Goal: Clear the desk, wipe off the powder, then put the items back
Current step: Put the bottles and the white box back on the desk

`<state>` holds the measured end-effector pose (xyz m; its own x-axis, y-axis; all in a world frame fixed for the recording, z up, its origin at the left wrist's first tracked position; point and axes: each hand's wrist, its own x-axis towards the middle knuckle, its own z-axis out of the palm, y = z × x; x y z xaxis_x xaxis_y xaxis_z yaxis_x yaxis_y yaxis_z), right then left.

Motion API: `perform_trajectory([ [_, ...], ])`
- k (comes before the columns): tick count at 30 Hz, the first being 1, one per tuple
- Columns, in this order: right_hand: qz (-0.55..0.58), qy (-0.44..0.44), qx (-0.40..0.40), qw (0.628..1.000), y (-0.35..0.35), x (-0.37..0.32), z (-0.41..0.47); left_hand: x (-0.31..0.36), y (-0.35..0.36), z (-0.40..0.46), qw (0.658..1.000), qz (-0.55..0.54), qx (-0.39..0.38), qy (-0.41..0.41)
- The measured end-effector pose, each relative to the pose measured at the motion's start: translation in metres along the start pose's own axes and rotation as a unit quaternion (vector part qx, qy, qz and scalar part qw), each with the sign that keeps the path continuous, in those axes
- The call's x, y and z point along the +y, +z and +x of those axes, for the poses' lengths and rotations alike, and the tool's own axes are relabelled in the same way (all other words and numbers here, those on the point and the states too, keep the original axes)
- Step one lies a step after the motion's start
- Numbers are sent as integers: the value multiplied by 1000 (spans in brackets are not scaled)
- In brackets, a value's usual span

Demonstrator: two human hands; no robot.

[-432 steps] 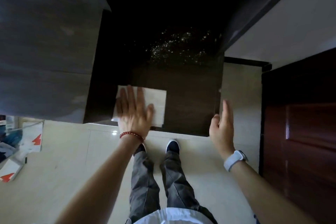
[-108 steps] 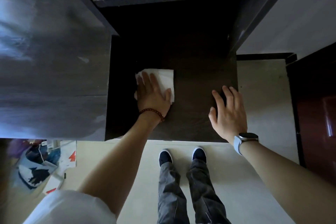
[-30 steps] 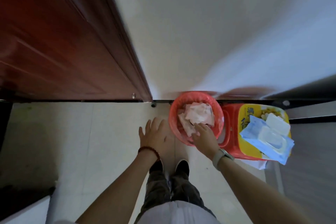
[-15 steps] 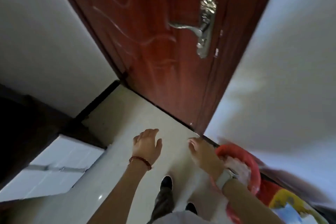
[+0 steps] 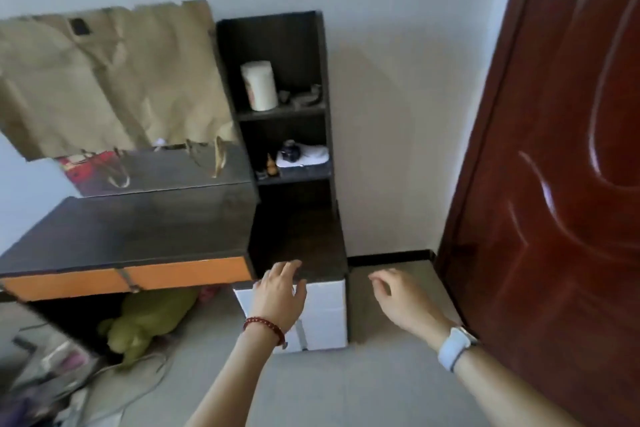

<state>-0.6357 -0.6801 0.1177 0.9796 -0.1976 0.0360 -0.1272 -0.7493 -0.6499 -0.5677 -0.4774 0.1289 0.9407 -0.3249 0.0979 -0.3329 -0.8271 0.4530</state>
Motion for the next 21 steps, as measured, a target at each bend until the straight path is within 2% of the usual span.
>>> perform_trajectory([
  [4,14,-45,-17,999,27,-54,89,-59,-43,66,998,0,57,-17],
  [10,38,-59,-14,997,54,-111,195,-117,-82,164,997,-12,75,-6],
  [21,9,-11,12,1000,69,-86,349,-131,-42,322,995,-95,20,-12],
])
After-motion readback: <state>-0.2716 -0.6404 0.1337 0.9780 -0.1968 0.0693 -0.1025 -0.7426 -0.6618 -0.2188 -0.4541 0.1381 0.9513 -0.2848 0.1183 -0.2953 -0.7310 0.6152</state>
